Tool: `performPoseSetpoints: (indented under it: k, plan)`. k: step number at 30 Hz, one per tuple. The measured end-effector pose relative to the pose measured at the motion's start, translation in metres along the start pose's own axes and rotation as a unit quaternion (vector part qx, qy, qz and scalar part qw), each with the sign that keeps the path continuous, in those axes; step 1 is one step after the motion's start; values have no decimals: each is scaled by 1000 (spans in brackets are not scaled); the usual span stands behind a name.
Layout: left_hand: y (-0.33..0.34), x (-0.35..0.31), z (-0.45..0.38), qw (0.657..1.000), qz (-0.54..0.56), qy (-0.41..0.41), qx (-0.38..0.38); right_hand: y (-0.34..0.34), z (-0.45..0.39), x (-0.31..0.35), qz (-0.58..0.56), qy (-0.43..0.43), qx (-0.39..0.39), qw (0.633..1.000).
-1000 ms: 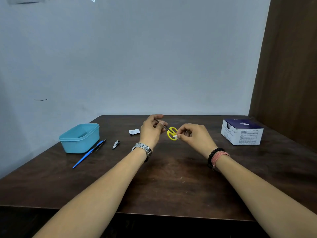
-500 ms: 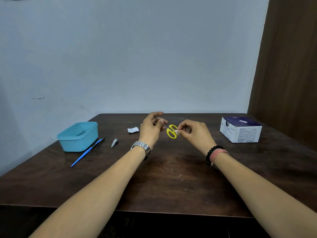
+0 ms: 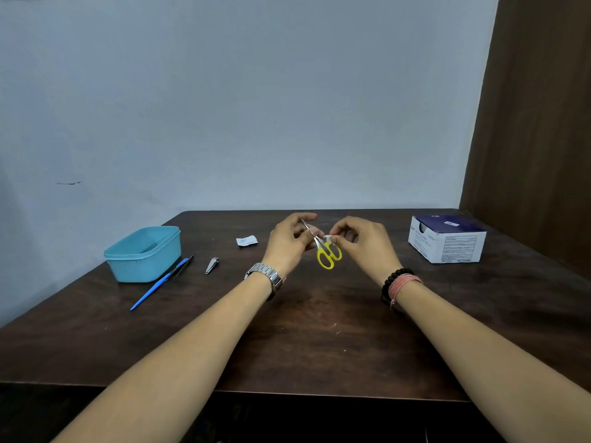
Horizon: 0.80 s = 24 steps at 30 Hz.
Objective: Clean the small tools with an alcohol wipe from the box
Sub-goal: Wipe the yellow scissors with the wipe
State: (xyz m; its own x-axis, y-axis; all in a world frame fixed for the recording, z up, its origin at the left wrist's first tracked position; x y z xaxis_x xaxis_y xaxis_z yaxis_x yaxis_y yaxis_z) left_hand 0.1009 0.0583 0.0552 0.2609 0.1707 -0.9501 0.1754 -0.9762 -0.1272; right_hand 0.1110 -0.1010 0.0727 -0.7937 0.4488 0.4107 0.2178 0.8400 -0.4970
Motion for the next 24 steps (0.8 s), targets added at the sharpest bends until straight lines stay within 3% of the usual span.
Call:
performPoseSetpoints:
  k: [10,24]
  plan:
    - [-27,3,-7,996,10,1,-86,7,3,-7,12,30,38,999]
    - [-4,6,-5,1000,18,-11,-10,11,1,10,-13,-20,58,998]
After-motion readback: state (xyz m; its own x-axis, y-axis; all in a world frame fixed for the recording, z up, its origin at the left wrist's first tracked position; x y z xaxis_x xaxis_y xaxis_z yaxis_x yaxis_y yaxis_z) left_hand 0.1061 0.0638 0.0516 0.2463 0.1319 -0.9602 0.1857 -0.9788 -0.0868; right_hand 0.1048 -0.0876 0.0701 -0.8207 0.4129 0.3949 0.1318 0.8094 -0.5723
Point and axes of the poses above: each hand's wrist, its own z-axis away from the middle knuckle, its own y-axis out of the palm, x = y × z, the point moved 10 cm from there along -z, towards the middle knuckle, and after that the axes turned 11 degrees about -y, right-handed, at the moved point
